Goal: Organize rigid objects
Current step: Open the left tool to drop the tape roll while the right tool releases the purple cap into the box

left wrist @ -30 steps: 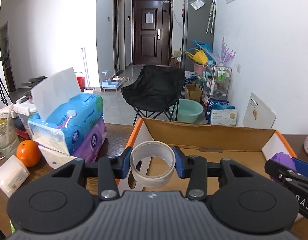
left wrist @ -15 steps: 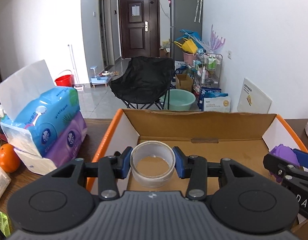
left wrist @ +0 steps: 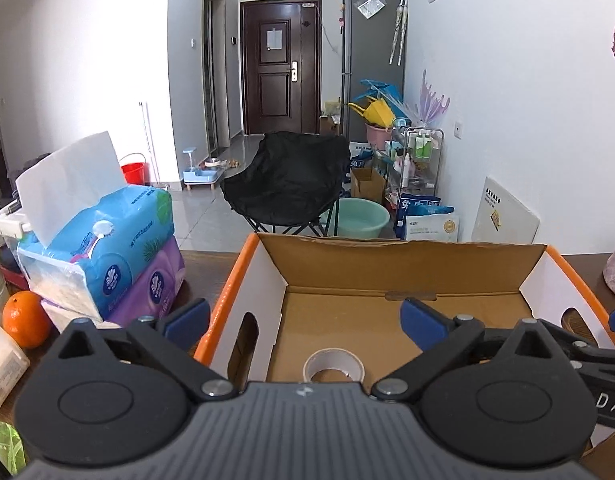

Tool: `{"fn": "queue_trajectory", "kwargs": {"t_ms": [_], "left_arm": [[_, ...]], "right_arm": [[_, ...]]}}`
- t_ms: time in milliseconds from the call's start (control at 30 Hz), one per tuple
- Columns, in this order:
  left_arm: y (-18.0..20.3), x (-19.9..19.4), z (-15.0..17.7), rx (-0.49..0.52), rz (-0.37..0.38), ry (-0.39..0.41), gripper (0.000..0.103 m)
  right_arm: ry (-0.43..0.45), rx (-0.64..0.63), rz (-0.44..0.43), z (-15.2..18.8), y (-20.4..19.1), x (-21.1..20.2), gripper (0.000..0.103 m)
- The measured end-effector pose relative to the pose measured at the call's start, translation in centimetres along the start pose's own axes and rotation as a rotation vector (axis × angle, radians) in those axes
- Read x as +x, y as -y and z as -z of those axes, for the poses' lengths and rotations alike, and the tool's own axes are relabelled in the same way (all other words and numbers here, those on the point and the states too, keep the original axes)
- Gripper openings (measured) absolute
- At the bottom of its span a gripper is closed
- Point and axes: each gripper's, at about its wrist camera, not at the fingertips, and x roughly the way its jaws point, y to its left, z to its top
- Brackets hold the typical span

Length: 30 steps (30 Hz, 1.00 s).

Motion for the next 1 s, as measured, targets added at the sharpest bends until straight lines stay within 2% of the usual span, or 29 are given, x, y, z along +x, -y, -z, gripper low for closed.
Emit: {"fn": "queue_trajectory", "kwargs": {"t_ms": [400, 1000], "left_arm": [[-0.7, -1.0, -0.1, -0.014, -0.011, 0.011, 0.103], [-2.7, -7.1, 1.6, -0.018, -0.046, 0.070, 0.103]], "right_arm": [[0.000, -0.010, 0.013, -0.1, -0.4, -0.4, 0.103], [0.067, -0.060, 0.001, 1.3, -0.5, -7.3, 0.103]]}}
